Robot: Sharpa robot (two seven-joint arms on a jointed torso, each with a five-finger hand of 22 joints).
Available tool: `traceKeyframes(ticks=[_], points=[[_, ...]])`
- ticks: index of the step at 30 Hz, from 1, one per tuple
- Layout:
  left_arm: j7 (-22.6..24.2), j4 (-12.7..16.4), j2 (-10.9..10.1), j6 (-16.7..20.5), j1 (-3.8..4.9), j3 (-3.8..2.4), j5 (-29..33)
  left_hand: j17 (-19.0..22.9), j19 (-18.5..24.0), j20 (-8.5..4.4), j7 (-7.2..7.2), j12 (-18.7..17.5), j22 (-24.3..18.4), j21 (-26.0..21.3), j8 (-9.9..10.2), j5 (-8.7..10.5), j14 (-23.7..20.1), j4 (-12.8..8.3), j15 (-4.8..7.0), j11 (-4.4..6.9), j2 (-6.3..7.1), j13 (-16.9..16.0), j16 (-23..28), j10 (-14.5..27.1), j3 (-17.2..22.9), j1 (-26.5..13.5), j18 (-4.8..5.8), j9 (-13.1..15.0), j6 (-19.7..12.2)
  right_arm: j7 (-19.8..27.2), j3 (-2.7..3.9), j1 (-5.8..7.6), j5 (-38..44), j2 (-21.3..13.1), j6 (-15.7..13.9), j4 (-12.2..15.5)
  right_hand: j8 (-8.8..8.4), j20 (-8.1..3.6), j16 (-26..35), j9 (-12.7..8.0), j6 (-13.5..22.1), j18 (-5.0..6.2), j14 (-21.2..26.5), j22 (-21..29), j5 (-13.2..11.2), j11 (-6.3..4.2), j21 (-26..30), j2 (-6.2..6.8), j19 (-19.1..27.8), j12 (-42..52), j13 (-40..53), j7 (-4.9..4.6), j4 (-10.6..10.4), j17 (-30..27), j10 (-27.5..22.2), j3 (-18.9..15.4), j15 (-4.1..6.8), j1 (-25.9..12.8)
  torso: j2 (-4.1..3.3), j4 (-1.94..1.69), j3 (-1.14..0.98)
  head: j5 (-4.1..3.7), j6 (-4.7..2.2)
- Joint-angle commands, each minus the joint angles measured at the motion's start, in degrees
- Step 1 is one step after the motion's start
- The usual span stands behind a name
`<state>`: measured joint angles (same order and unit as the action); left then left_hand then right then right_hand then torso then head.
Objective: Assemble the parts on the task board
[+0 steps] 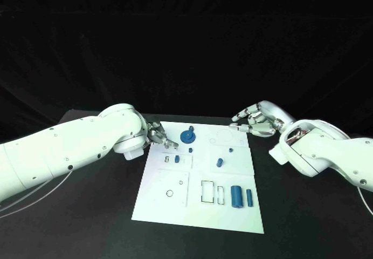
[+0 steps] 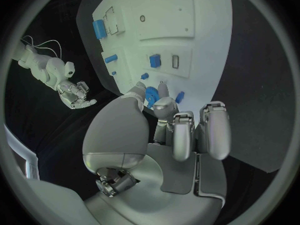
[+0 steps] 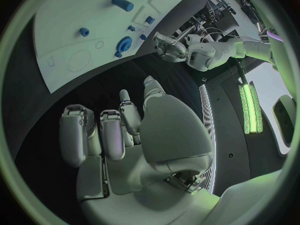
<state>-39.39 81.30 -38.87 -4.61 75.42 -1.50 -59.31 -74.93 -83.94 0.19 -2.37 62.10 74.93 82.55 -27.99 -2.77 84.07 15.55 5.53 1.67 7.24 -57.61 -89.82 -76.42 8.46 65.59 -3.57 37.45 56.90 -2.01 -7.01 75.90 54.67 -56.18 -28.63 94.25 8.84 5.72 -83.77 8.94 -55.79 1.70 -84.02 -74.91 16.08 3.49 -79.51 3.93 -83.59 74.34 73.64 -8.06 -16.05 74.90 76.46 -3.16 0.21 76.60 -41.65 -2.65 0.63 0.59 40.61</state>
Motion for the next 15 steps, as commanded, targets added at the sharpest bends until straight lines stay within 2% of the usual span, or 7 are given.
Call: traceKeyframes(ticks=[1, 3, 6, 12, 15], points=[[2.12, -2.08, 0.3, -2.66, 1.13, -0.16, 0.06, -15.07, -0.15, 0.15, -0.24, -1.36, 0.53, -0.41, 0.79, -0.19, 5.93, 0.4, -0.53, -0.14, 0.1, 1.48, -0.18, 1.09, -0.55, 0.49, 0.49, -0.35, -0.81, 0.44, 0.0, -0.04, 0.08, 0.07, 0.4, -0.09, 0.22, -0.21, 0.18, 0.07, 0.29, 1.01, -3.45, -8.55, 0.22, -0.03, 0.19, 0.12, 0.21, -0.23, 0.0, -0.1, 0.1, 4.66, -0.08, -0.28, 0.51, -0.46, 0.02, -0.05, -0.03, 0.1, -0.13], [2.72, -4.32, 0.92, -2.43, 1.87, -0.23, -0.07, -15.07, -0.07, 0.38, -0.58, -2.14, 0.4, -0.52, 1.45, -0.19, 5.93, 0.84, -0.8, -0.44, 0.05, 2.31, -0.18, 1.69, -1.0, 0.56, 0.47, -0.8, -1.33, 0.46, 0.0, -0.04, 0.07, 0.12, 0.4, -0.13, 0.22, -0.21, 0.18, 0.07, 0.29, 1.01, -3.45, -8.55, 0.22, -0.03, 0.19, 0.12, 0.21, -0.23, 0.0, -0.1, 0.1, 4.66, -0.08, -0.28, 0.51, -0.46, -0.03, 0.01, -0.04, 0.28, -0.31], [3.1, -6.72, 1.85, -2.45, 2.37, -0.27, -0.63, -15.07, -0.07, 0.42, -0.62, -2.1, 0.42, -0.51, 1.52, -0.19, 5.93, 0.91, -0.83, -0.47, 0.04, 2.26, -0.18, 1.68, -1.09, 0.53, 0.47, -0.86, -1.35, 0.47, -0.01, -0.04, 0.06, 0.23, 0.43, -0.19, 0.22, -0.21, 0.18, 0.07, 0.29, 1.01, -3.45, -8.55, 0.22, -0.03, 0.19, 0.12, 0.21, -0.23, 0.0, -0.1, 0.1, 4.66, -0.08, -0.28, 0.51, -0.46, -0.15, 0.14, 0.04, 0.47, -0.42], [3.2, -10.2, 3.63, -3.07, 2.7, -0.28, -1.38, -15.07, -0.11, 0.45, -0.64, -1.84, 0.51, -0.47, 1.57, -0.19, 5.93, 0.99, -0.86, -0.5, 0.01, 1.98, -0.18, 1.55, -1.2, 0.46, 0.49, -0.92, -1.31, 0.46, -0.01, -0.07, 0.05, 0.33, 0.49, -0.28, 0.22, -0.21, 0.18, 0.07, 0.29, 1.01, -3.45, -8.55, 0.22, -0.03, 0.19, 0.12, 0.21, -0.23, 0.0, -0.1, 0.1, 4.66, -0.08, -0.28, 0.51, -0.46, -0.22, 0.11, 0.13, 0.47, -0.37], [3.16, -12.25, 4.75, -3.46, 2.73, -0.27, -2.08, -15.07, -0.15, 0.49, -0.65, -1.8, 0.59, -0.43, 1.59, -0.19, 5.93, 1.06, -0.89, -0.52, -0.07, 1.96, -0.18, 1.53, -1.27, 0.38, 0.5, -0.96, -1.24, 0.46, -0.01, -0.08, 0.04, 0.39, 0.51, -0.28, 0.22, -0.21, 0.18, 0.07, 0.29, 1.01, -3.45, -8.55, 0.22, -0.03, 0.19, 0.12, 0.21, -0.23, 0.0, -0.1, 0.1, 4.66, -0.08, -0.28, 0.51, -0.46, -0.18, 0.03, 0.04, 0.52, -0.27]])
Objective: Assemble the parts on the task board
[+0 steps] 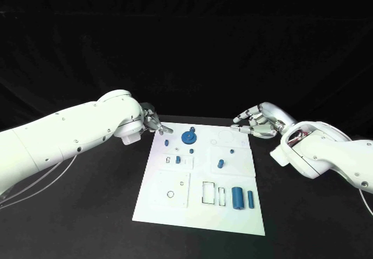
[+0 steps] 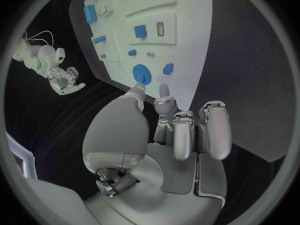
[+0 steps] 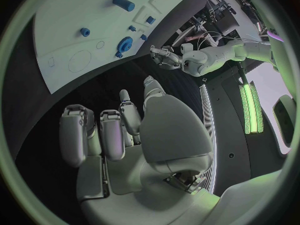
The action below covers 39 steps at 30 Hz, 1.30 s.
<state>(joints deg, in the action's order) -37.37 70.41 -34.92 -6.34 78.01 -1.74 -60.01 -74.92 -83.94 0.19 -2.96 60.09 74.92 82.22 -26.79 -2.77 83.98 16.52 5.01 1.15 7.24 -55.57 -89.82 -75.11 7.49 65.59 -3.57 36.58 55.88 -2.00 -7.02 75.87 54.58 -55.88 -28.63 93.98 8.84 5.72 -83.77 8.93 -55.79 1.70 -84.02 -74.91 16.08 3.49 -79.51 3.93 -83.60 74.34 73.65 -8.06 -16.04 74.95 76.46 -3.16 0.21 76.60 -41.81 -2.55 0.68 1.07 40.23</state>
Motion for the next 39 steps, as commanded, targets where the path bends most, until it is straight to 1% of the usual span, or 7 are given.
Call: traceKeyframes(ticks=[1, 7, 10, 12, 15, 24, 39], points=[[1.17, -2.07, 1.22, -1.88, 0.14, -0.01, -1.57, -15.08, -0.13, 0.5, -0.07, 0.15, 0.57, -0.12, 0.4, -0.19, 6.02, 0.11, -0.38, 0.0, -0.08, -0.01, -0.18, 0.25, -0.37, 0.33, 0.5, -0.12, -0.2, 0.45, -0.01, -0.06, 0.13, 0.12, 0.53, -0.01, 0.22, -0.21, 0.18, 0.08, 0.29, 1.01, -3.45, -8.56, 0.22, -0.03, 0.19, 0.12, 0.21, -0.23, 0.0, -0.1, 0.1, 4.61, -0.08, -0.28, 0.51, -0.46, -0.02, -0.07, -0.02, 0.08, 0.12], [1.5, -5.37, 3.42, -2.75, -0.1, 0.28, -2.1, -15.08, -0.13, 0.56, -0.1, 0.08, 0.57, -0.13, 0.5, -0.19, 6.02, 0.15, -0.42, -0.04, -0.04, 0.1, -0.18, 0.31, -0.63, 0.14, 0.49, -0.22, -0.17, 0.5, -0.01, -0.09, 0.13, 0.3, 0.59, -0.06, 0.24, -0.21, 0.16, 0.09, 0.3, 0.99, -3.46, -8.59, 0.27, -0.03, 0.15, 0.08, 0.17, -0.17, 0.06, -0.09, 0.1, 4.66, -0.02, -0.33, 0.51, -0.48, -0.09, 0.07, 0.08, 0.06, 0.24], [1.7, -6.84, 4.44, -3.22, -0.37, 0.54, -2.37, -15.08, -0.11, 0.57, -0.11, 0.06, 0.54, -0.15, 0.53, -0.19, 6.02, 0.15, -0.43, -0.05, -0.01, 0.13, -0.18, 0.33, -0.69, 0.13, 0.48, -0.25, -0.18, 0.52, -0.01, -0.12, 0.12, 0.35, 0.61, -0.05, 0.24, -0.21, 0.16, 0.09, 0.3, 0.99, -3.46, -8.59, 0.27, -0.03, 0.15, 0.08, 0.17, -0.17, 0.06, -0.09, 0.1, 4.66, -0.02, -0.33, 0.51, -0.48, -0.14, 0.18, 0.08, 0.07, 0.25], [1.78, -7.61, 4.95, -3.44, -0.56, 0.67, -2.83, -15.08, -0.11, 0.57, -0.11, 0.06, 0.54, -0.15, 0.53, -0.19, 6.02, 0.15, -0.43, -0.05, -0.01, 0.13, -0.18, 0.33, -0.69, 0.13, 0.48, -0.25, -0.18, 0.54, -0.01, -0.13, 0.12, 0.36, 0.63, -0.05, 0.24, -0.21, 0.16, 0.09, 0.3, 0.99, -3.46, -8.59, 0.27, -0.03, 0.15, 0.08, 0.17, -0.17, 0.06, -0.09, 0.1, 4.66, -0.02, -0.33, 0.51, -0.48, -0.11, 0.16, 0.04, 0.02, 0.33], [1.95, -8.42, 5.46, -3.5, -0.91, 0.79, -4.31, -15.08, -0.15, 0.6, -0.13, 0.09, 0.63, -0.1, 0.59, -0.2, 6.02, 0.12, -0.45, -0.07, 0.04, 0.1, -0.18, 0.34, -0.8, 0.12, 0.5, -0.3, -0.2, 0.54, -0.01, -0.14, 0.12, 0.35, 0.64, -0.02, 0.24, -0.21, 0.16, 0.09, 0.3, 0.99, -3.46, -8.59, 0.27, -0.03, 0.15, 0.08, 0.17, -0.17, 0.06, -0.09, 0.1, 4.66, -0.02, -0.33, 0.51, -0.48, -0.22, 0.32, 0.06, 0.15, 0.29], [1.97, -9.09, 5.86, -4.97, -1.28, 0.88, -5.0, -15.08, -0.21, 0.67, -0.18, 0.19, 0.79, -0.02, 0.75, -0.19, 6.02, 0.2, -0.51, -0.13, 0.14, 0.03, -0.18, 0.33, -1.26, -0.16, 0.53, -0.47, -0.16, 0.55, -0.01, -0.15, 0.12, 0.4, 0.67, 0.01, 0.24, -0.21, 0.16, 0.09, 0.3, 0.99, -3.46, -8.59, 0.27, -0.03, 0.15, 0.08, 0.17, -0.17, 0.06, -0.09, 0.1, 4.66, -0.02, -0.33, 0.51, -0.48, -0.17, 0.27, -0.01, 0.08, 0.37], [1.8, -9.26, 5.94, -7.59, -1.42, 1.08, -4.53, -15.08, -0.32, 0.73, -0.15, 0.46, 1.06, 0.12, 0.81, -0.21, 6.02, 0.09, -0.54, -0.12, -0.18, -0.22, -0.18, 0.22, -1.42, -0.07, 0.58, -0.6, 0.06, 0.62, -0.01, -0.16, 0.04, 0.54, 0.74, -0.09, 0.24, -0.21, 0.16, 0.09, 0.3, 0.99, -3.46, -8.59, 0.27, -0.03, 0.15, 0.08, 0.17, -0.17, 0.06, -0.09, 0.1, 4.66, -0.02, -0.33, 0.51, -0.48, -0.19, 0.27, 0.05, 0.1, 0.37]])
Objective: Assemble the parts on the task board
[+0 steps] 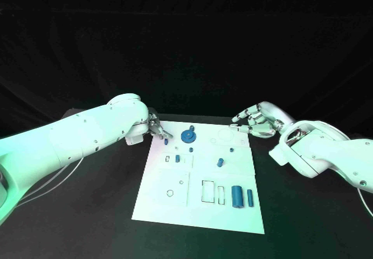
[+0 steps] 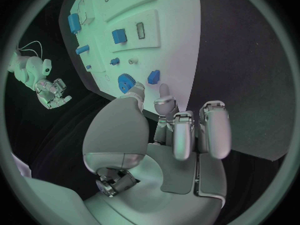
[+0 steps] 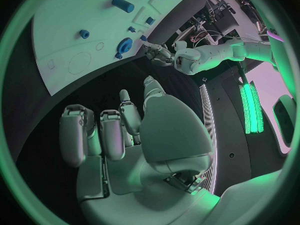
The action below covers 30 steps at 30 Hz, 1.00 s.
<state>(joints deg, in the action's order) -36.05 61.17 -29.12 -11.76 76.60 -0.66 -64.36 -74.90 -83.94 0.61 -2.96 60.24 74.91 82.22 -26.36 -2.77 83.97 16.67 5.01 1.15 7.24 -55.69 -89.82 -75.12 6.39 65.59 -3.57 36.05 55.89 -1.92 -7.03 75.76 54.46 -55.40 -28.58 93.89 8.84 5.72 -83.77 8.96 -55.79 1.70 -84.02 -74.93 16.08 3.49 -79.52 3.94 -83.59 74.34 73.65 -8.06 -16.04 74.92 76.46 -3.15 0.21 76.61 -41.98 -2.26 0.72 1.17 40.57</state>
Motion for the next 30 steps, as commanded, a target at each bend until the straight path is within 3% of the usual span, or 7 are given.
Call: traceKeyframes(ticks=[1, 20, 30], points=[[0.49, -0.01, 0.13, -2.3, -0.02, 0.02, -0.11, -15.1, -0.33, 0.31, -0.15, 0.32, 1.08, 0.12, 0.38, -0.21, 6.03, -0.07, -0.54, -0.12, -0.2, -0.11, -0.18, 0.22, -0.32, -0.04, 0.59, -0.08, 0.07, 0.54, 0.0, -0.05, 0.16, 0.07, 0.7, -0.02, 0.25, -0.21, 0.16, 0.07, 0.31, 0.99, -3.46, -8.57, 0.27, -0.03, 0.15, 0.08, 0.17, -0.17, 0.05, -0.09, 0.09, 4.68, -0.02, -0.34, 0.51, -0.49, -0.02, -0.02, 0.01, 0.0, 0.02], [0.55, -0.32, 0.38, -2.87, -0.17, 0.17, 0.87, -15.1, -0.42, 0.35, -0.07, 0.61, 1.37, 0.26, 0.56, -0.2, 6.03, -0.37, -0.5, -0.05, -1.62, -0.27, -0.18, 0.1, -0.16, 1.49, 0.63, -0.44, 0.65, 0.62, 0.0, -0.07, 0.13, 0.24, 0.81, -0.07, 0.28, -0.21, 0.19, 0.08, 0.32, 1.0, -3.46, -8.56, 0.34, -0.04, 0.18, 0.01, 0.17, -0.18, 0.03, -0.08, 0.12, 4.65, -0.02, -0.39, 0.52, -0.48, -0.04, 0.04, 0.0, 0.23, 0.24], [0.93, -0.38, 0.34, -2.31, -0.24, 0.18, 2.04, -15.1, -0.35, 0.38, -0.09, 0.44, 1.31, 0.2, 1.06, -0.2, 6.03, -1.38, -0.5, -0.04, -4.33, 0.04, -0.18, 0.3, 0.8, 4.47, 0.61, -0.94, 0.67, 0.74, 0.0, -0.07, 0.12, 0.27, 0.82, -0.07, 0.3, -0.22, 0.18, 0.09, 0.34, 1.0, -3.47, -8.57, 0.39, -0.04, 0.18, -0.05, 0.16, -0.16, 0.05, -0.08, 0.14, 4.67, 0.0, -0.41, 0.52, -0.45, -0.01, -0.03, -0.03, 0.09, 0.43]])
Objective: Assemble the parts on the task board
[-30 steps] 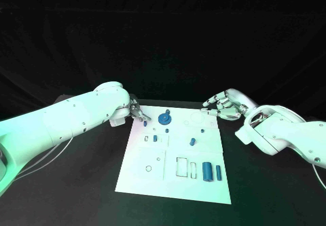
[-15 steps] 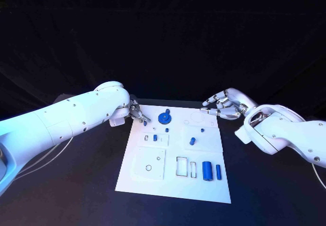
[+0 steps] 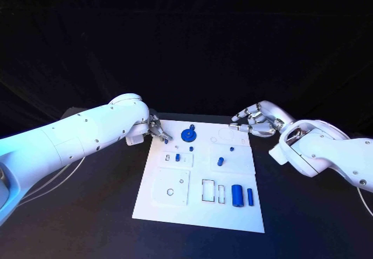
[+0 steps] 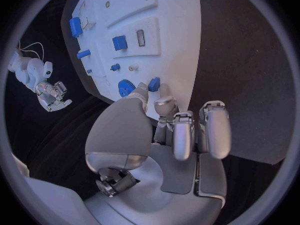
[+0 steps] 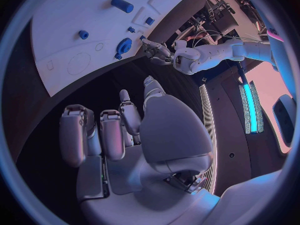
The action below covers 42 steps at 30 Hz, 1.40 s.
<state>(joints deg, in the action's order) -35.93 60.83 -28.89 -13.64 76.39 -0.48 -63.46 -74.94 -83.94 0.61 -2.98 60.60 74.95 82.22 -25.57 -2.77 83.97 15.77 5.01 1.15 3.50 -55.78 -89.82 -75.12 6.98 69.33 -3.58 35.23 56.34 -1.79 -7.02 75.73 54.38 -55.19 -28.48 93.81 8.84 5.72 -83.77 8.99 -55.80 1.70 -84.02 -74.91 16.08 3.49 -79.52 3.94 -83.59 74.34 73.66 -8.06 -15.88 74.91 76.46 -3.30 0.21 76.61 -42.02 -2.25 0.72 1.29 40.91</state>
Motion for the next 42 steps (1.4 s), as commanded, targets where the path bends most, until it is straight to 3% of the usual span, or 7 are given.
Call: traceKeyframes(ticks=[1, 16, 20, 21, 22, 30, 42], points=[[0.83, -0.04, 0.12, -0.46, -0.03, -0.01, 1.2, -15.06, -0.34, 0.38, -0.07, 0.07, 1.26, 0.18, 0.31, -0.2, 6.03, -0.58, -0.5, -0.04, -0.71, 0.16, -0.18, 0.31, 0.27, 0.95, 0.61, -0.15, 0.2, 0.61, 0.0, -0.04, 0.2, 0.06, 0.72, 0.01, 0.3, -0.22, 0.18, 0.05, 0.34, 1.0, -3.47, -8.59, 0.39, -0.04, 0.18, -0.05, 0.16, -0.16, 0.05, -0.08, -0.01, 4.69, 0.0, -0.26, 0.52, -0.45, 0.03, -0.04, -0.02, -0.03, 0.11], [1.67, -0.14, -0.03, -1.07, -0.04, 0.0, 3.38, -15.06, -0.12, 0.34, -0.09, -1.31, 1.09, -0.02, 2.55, -0.32, 6.03, -5.94, -0.35, 0.07, -4.16, 1.44, -0.18, 1.37, 8.29, 10.58, 0.55, -1.86, -0.78, 0.58, 0.0, -0.04, 0.19, 0.1, 0.88, -0.09, 0.34, -0.22, 0.18, 0.07, 0.35, 0.99, -3.48, -8.6, 0.5, -0.05, 0.17, -0.18, 0.14, -0.1, 0.1, -0.07, 0.04, 4.71, 0.05, -0.24, 0.53, -0.37, 0.05, -0.05, -0.02, 0.12, 0.25], [1.71, -0.14, -0.26, -1.21, -0.05, 0.01, 4.27, -15.06, -0.13, 0.53, -0.38, -1.73, 1.22, 0.01, 2.83, -0.3, 6.03, -8.07, -0.62, -0.27, -3.03, 1.84, -0.18, 1.21, 14.53, 11.5, 0.58, -2.03, -0.89, 0.56, 0.0, -0.04, 0.19, 0.09, 0.91, -0.12, 0.36, -0.23, 0.2, 0.07, 0.35, 1.0, -3.47, -8.59, 0.59, -0.06, 0.2, -0.22, 0.15, -0.09, 0.11, -0.07, 0.06, 4.67, 0.07, -0.24, 0.53, -0.32, 0.06, -0.06, -0.01, 0.23, 0.2], [1.69, -0.07, -0.37, -1.15, -0.05, 0.01, 4.5, -15.06, -0.12, 0.74, -0.13, -1.88, 1.28, 0.01, 2.59, -0.18, 6.03, -8.84, -1.09, -0.47, -1.02, 2.16, -0.18, 0.81, 20.06, 9.02, 0.55, -1.78, -0.72, 0.56, 0.0, -0.04, 0.19, 0.09, 0.91, -0.13, 0.37, -0.23, 0.19, 0.08, 0.35, 1.0, -3.48, -8.59, 0.64, -0.06, 0.2, -0.24, 0.15, -0.07, 0.13, -0.07, 0.08, 4.69, 0.08, -0.25, 0.53, -0.31, 0.08, -0.06, -0.02, 0.28, 0.19], [1.66, 0.04, -0.51, -1.06, -0.05, 0.01, 4.79, -15.06, -0.12, 0.77, -0.09, -1.9, 1.29, 0.01, 2.55, -0.16, 6.03, -8.96, -1.16, -0.5, -0.72, 2.21, -0.18, 0.76, 20.86, 8.66, 0.55, -1.74, -0.69, 0.56, 0.0, -0.04, 0.19, 0.1, 0.91, -0.14, 0.38, -0.23, 0.18, 0.08, 0.36, 1.0, -3.49, -8.59, 0.68, -0.06, 0.2, -0.26, 0.14, -0.06, 0.14, -0.06, 0.09, 4.71, 0.09, -0.26, 0.54, -0.3, 0.08, -0.04, -0.02, 0.33, 0.2], [0.99, 2.64, -2.92, 0.11, -0.05, 0.02, 8.4, -15.06, -0.03, 0.73, -0.35, -1.48, 1.1, -0.14, 2.12, -0.21, 6.03, -9.3, -0.68, -0.19, 0.68, 1.94, -0.18, 0.44, 22.82, 6.06, 0.51, -1.36, -0.47, 0.5, 0.0, -0.04, 0.14, 0.04, 0.91, -0.23, 0.38, -0.23, 0.18, 0.08, 0.36, 1.0, -3.49, -8.59, 0.68, -0.06, 0.2, -0.26, 0.14, -0.06, 0.14, -0.06, 0.09, 4.71, 0.09, -0.26, 0.54, -0.3, 0.18, -0.17, -0.08, 0.34, 0.12], [0.0, 12.84, -9.23, 4.44, -0.02, 0.0, 11.43, -15.06, -0.28, 0.45, 0.16, -0.23, 1.52, 0.09, 1.57, -0.2, 6.03, -9.38, -0.34, 0.23, 1.72, 0.8, -0.18, -0.54, 24.3, 3.29, 0.58, -1.09, 0.53, 0.44, -0.03, -0.11, 0.1, 0.01, 0.92, -0.47, 0.4, -0.23, 0.22, 0.09, 0.35, 0.99, -3.47, -8.61, 0.79, -0.07, 0.18, -0.28, 0.13, -0.03, 0.16, -0.06, 0.1, 4.65, 0.12, -0.28, 0.54, -0.28, 0.32, -0.4, -0.22, 0.52, 0.32]])
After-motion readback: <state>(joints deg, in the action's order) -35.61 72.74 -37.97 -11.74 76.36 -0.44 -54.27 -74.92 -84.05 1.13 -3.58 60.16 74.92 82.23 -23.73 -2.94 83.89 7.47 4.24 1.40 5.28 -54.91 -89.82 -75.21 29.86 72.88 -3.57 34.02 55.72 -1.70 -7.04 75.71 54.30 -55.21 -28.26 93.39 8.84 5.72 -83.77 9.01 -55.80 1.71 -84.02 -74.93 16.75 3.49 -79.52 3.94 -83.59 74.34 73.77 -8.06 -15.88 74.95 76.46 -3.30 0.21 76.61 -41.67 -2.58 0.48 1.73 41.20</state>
